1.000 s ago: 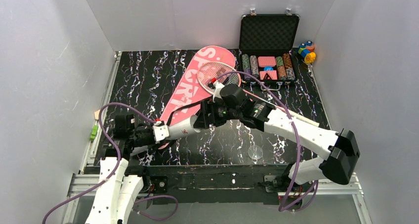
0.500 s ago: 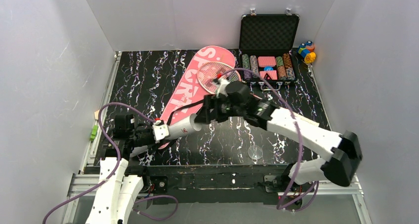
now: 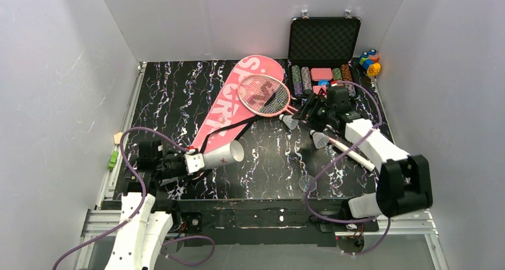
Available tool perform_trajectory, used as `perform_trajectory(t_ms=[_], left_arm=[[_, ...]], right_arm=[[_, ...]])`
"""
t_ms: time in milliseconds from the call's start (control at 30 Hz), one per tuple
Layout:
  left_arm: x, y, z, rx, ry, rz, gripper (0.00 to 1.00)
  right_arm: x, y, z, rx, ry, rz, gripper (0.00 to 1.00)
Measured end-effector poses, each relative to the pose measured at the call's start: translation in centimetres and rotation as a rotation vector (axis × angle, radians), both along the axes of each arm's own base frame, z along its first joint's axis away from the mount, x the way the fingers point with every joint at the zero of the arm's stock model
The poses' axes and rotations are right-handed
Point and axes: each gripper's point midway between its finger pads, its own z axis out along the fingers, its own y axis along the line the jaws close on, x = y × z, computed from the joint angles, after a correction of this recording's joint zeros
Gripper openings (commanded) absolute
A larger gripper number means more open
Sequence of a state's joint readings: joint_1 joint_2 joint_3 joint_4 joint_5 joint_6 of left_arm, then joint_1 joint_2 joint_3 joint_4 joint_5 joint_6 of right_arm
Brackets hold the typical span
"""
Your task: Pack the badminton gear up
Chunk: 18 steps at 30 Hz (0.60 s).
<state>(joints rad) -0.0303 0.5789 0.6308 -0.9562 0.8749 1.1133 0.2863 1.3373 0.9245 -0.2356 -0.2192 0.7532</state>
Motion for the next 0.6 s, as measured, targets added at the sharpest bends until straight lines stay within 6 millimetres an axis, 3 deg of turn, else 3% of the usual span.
perform_trajectory(t_ms=[133,400,600], left_arm=[[0.0,0.0,0.0,0.001,-0.004,0.001,0.09],[0.1,0.1,0.0,0.0,-0.003,0.009,0.07],[0.2,0.1,0.1,-0.001,-0.004,0.015,0.08]], right_arm=[[1.2,-0.9,-3.9,-0.032,0.106,-0.036,0.69],[5.6,0.9,-5.4,0.01,0.114,-0.035,0.63],[6.0,1.4,-8.0,0.028,0.18,-0.05,0.54]])
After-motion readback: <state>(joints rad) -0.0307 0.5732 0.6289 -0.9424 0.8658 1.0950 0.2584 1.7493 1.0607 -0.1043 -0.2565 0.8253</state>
